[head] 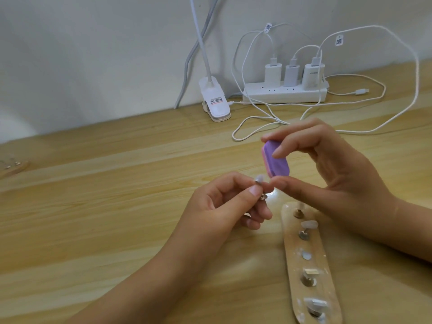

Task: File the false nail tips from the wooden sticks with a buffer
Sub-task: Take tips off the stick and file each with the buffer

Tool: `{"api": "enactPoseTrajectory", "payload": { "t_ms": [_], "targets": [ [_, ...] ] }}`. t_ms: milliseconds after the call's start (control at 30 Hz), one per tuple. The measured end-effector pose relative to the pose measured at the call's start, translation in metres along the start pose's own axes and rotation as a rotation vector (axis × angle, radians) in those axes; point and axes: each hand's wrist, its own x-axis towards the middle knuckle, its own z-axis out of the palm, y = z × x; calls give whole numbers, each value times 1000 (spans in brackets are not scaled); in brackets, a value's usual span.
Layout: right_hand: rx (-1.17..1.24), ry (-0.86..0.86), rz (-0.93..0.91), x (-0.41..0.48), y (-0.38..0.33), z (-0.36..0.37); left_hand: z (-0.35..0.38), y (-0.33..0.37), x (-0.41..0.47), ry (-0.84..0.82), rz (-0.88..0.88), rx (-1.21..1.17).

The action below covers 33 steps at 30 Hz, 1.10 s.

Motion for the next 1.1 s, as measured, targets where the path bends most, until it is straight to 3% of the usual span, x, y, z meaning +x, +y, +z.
{"api": "enactPoseTrajectory", "payload": {
  "t_ms": [333, 467, 833, 1100],
  "targets": [
    [-17, -81, -52, -1, -4, 3, 1, -1, 0, 35, 53, 198],
    [27, -58, -5, 0, -3, 2, -1, -1, 1, 40, 40, 179],
    [-214, -67, -91, 1, -5, -1, 0, -1, 1, 22, 59, 195],
    [-222, -56, -71, 1, -4, -2, -1, -2, 1, 20, 57, 190]
  ]
}}
